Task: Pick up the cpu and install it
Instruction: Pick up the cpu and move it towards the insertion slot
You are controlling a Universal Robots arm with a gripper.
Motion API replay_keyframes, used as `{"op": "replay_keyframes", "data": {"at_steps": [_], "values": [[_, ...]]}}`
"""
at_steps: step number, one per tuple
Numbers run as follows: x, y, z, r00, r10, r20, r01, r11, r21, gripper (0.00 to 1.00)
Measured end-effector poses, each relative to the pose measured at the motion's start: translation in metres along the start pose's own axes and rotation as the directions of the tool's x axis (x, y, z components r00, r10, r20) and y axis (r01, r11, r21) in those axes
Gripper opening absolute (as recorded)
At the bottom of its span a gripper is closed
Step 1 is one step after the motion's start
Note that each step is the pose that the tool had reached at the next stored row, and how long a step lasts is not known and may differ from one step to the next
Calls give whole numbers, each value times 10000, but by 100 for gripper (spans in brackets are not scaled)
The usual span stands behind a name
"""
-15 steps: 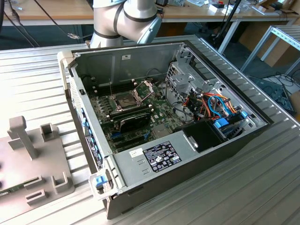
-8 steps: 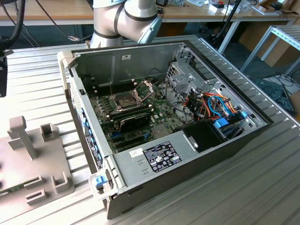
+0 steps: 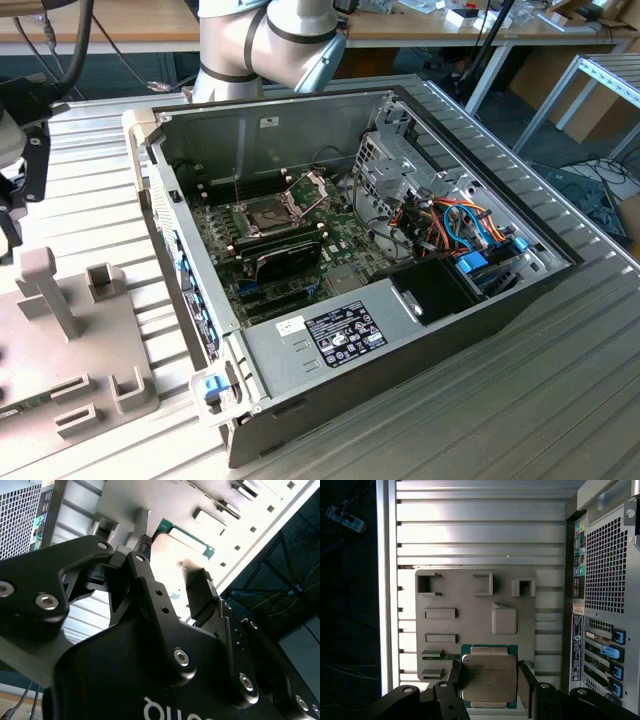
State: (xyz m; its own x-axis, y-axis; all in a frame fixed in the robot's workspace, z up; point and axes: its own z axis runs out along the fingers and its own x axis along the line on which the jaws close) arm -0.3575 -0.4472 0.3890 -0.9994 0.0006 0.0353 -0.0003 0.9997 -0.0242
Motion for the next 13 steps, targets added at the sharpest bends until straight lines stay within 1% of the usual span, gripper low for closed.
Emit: {"op": "replay_keyframes", "data": {"at_steps": [1,3,9,11,13], "values": [[-33,0,-2,10000,0,-1,0,10000,1,54],[-68,0,-2,10000,-1,0,1,10000,0,54],[-208,0,-8,10000,0,0,0,10000,1,54],[-275,0,-10,10000,0,0,0,10000,0,54],[-328,0,-12,10000,-1,-1,1,10000,1,54]]}}
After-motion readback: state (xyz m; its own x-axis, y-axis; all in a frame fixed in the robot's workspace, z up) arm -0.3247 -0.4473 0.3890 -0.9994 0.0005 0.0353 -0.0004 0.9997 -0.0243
